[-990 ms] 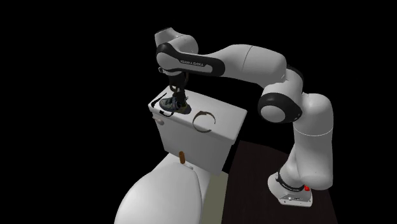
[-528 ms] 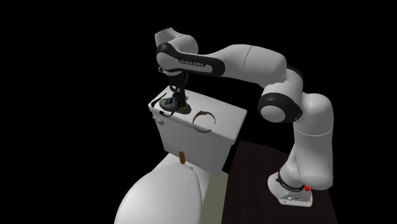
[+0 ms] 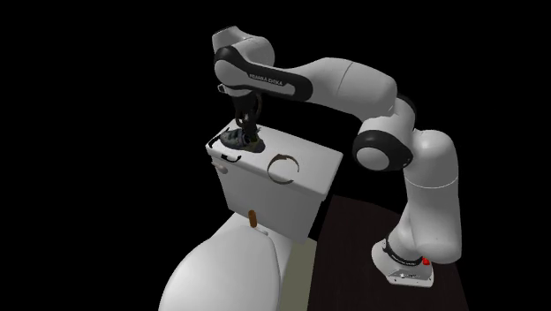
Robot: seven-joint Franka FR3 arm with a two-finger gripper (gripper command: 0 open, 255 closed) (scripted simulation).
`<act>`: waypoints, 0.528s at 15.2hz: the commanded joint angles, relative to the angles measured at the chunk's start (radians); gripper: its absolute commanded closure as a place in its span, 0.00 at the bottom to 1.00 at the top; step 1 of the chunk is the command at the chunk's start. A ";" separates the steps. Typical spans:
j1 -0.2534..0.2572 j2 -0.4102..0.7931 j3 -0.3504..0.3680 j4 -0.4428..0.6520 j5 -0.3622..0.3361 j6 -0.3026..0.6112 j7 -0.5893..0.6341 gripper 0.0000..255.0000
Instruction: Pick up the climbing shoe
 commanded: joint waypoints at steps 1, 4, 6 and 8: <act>-0.005 0.010 0.000 0.045 0.003 -0.034 0.001 1.00; -0.017 0.042 0.002 0.138 0.010 -0.095 0.003 1.00; -0.027 0.070 0.003 0.214 0.017 -0.142 0.006 1.00; -0.042 0.111 0.006 0.311 0.027 -0.198 0.010 1.00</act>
